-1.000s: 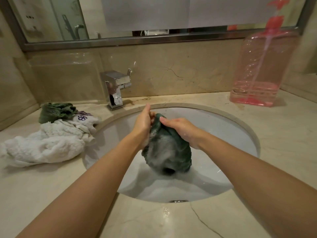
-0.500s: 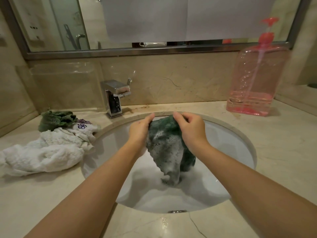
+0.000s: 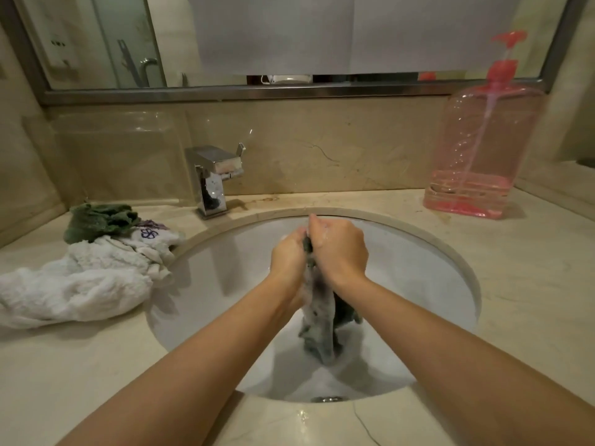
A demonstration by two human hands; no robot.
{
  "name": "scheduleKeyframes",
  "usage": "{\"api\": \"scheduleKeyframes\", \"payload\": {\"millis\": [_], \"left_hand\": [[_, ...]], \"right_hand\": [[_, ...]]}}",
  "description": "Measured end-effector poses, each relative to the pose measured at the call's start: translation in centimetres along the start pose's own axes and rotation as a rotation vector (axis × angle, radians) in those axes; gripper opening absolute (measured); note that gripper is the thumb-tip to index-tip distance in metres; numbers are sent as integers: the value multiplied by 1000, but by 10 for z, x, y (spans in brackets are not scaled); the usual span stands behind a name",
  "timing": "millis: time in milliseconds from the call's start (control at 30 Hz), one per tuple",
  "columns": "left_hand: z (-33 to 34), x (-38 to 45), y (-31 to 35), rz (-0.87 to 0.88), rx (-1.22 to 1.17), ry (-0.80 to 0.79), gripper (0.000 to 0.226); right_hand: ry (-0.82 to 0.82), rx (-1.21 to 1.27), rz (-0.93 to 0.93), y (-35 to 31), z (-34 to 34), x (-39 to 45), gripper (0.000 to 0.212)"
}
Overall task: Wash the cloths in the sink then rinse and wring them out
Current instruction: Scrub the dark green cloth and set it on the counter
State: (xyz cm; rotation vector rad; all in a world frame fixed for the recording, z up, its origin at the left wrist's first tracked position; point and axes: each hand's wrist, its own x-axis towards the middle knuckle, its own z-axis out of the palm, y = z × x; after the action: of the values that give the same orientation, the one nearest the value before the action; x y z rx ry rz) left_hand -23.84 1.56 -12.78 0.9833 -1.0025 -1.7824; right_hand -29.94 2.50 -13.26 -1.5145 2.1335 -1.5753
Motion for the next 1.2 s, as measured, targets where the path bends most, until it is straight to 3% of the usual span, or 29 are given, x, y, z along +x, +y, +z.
{"api": "scheduleKeyframes", "payload": {"millis": [133,267,400,567,667,733,833,967,1133,1200], "left_hand": [[-8,6,6,23,-31,76,41],[-4,3,6,68,23,75,40],[-6,4,5,99,94,42,45],[-4,-1,3,53,130,-54,43],[-5,4,1,111,118,-26,43],[-7,3,5,132,108,-13,43],[-6,4,10,93,190,-44,41],[-8,6,11,1,231,-100,56],[-27,21,19,60,145,99,45],[-34,22,23,45,126,104,36]], "right_hand": [[-73,51,-171,-6,5,-16,51],[-14,45,-22,0,3,1,54],[-45,104,-219,-8,4,-21,53],[-4,25,-46,1,-3,3,54],[-43,41,-250,-10,-3,-20,55],[-35,40,-271,-15,-2,-19,55],[3,-44,-74,1,-3,7,53],[-55,-59,104,32,-9,17,54],[25,349,420,33,-20,25,53],[-8,487,533,33,-18,28,55]]}}
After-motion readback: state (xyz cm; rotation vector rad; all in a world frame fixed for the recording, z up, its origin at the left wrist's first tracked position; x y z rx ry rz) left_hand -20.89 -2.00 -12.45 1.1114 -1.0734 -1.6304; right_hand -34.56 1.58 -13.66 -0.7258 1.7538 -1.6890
